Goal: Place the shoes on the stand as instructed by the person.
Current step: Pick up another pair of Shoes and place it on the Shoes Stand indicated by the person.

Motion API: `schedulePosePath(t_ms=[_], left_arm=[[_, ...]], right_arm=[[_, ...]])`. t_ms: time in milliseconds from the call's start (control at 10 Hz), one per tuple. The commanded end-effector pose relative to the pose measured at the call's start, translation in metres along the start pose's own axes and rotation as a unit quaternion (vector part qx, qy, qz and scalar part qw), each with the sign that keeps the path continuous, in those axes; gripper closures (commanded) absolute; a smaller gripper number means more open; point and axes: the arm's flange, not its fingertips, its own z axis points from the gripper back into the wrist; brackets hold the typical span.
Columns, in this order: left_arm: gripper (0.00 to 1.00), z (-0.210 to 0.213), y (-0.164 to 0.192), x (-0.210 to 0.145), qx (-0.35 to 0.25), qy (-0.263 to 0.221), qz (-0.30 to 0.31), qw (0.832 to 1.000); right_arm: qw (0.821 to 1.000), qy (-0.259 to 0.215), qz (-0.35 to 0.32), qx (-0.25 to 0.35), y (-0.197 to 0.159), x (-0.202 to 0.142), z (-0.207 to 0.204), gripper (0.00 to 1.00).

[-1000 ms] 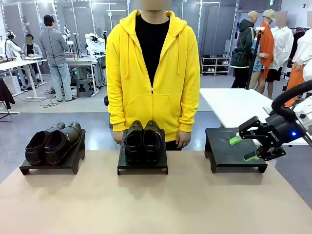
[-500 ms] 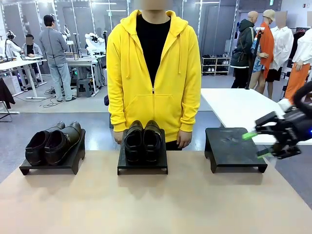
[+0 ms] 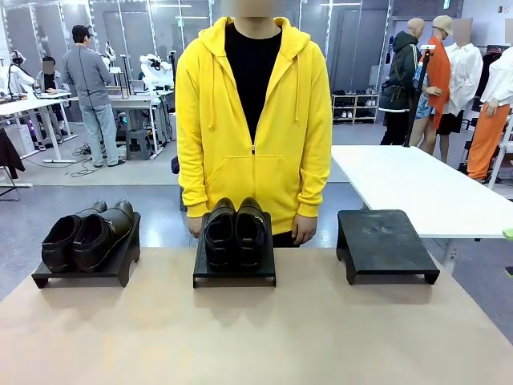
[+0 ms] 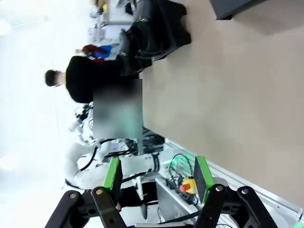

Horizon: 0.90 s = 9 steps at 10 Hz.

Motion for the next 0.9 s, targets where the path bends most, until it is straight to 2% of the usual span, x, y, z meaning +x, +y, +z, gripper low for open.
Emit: schedulePosePath(t_ms=[0,300,400,800], left_arm=[[0.04,-0.002,-0.002,0.000,0.001,-0.008,-0.011,1.000],[0.04,-0.002,-0.002,0.000,0.001,-0.008,-0.011,1.000],[0.04,-0.002,-0.002,0.000,0.001,-0.008,-0.011,1.000],[0.04,-0.002,-0.002,0.000,0.001,-0.008,-0.011,1.000]], right_arm=[[0.999,0.020,0.003,0.046,-0.022,0.016,0.005,0.23],[0.996,0.016,-0.015,0.082,-0.040,0.031,0.007,0.23],[0.998,0.017,-0.012,0.052,-0.035,0.012,0.002,0.23],[0.998,0.017,-0.012,0.052,-0.035,0.012,0.002,0.23]])
